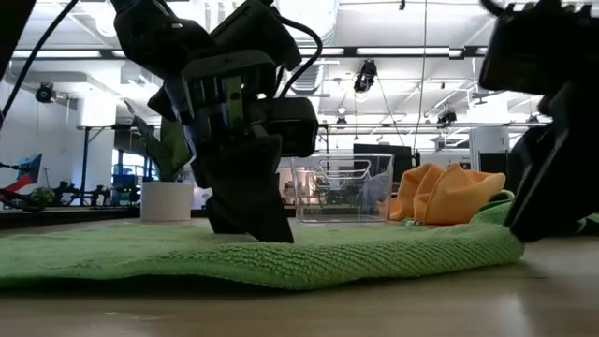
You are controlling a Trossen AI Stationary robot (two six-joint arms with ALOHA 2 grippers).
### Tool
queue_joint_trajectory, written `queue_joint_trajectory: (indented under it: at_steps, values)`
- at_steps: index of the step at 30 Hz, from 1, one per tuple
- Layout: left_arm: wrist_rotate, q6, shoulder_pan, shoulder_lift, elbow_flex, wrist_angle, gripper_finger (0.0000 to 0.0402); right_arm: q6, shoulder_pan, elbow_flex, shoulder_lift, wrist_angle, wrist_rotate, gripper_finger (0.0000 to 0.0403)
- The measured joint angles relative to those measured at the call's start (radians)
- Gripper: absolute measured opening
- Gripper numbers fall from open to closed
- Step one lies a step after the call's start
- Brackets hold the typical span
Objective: Fold microfiber towels
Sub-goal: Fold the top green towel
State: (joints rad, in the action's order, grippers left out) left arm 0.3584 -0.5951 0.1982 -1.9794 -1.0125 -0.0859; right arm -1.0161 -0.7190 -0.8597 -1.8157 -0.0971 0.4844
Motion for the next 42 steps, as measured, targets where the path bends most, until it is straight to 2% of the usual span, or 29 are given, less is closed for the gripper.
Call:
queue_joint_trajectory:
  at_steps: [6,11,16,25,34,42]
  values:
    - [-0.002,-0.001,-0.001,0.002,0.001,0.004,0.0001,0.114,0.047,-0.009,-0.039,0.129,-0.104,0.0174]
    - [-0.003,-0.001,-0.002,0.0,0.002,0.007,0.0,0.152,0.048,-0.046,-0.046,0.142,-0.138,0.0174]
    - [-0.01,-0.002,-0.007,0.0,0.003,0.007,0.0,0.153,0.048,-0.085,-0.049,0.151,-0.31,0.0174]
    - [-0.009,-0.006,-0.032,-0.001,0.004,0.007,0.0,0.202,0.06,-0.11,-0.049,0.188,-0.245,0.0173]
    - [-0.013,-0.005,-0.033,-0.001,0.005,0.007,0.0,0.161,0.085,-0.083,-0.049,0.178,-0.243,0.0173]
    - [-0.013,-0.005,-0.033,-0.001,0.005,0.007,0.0,0.229,0.084,-0.078,-0.051,0.19,-0.261,0.0173]
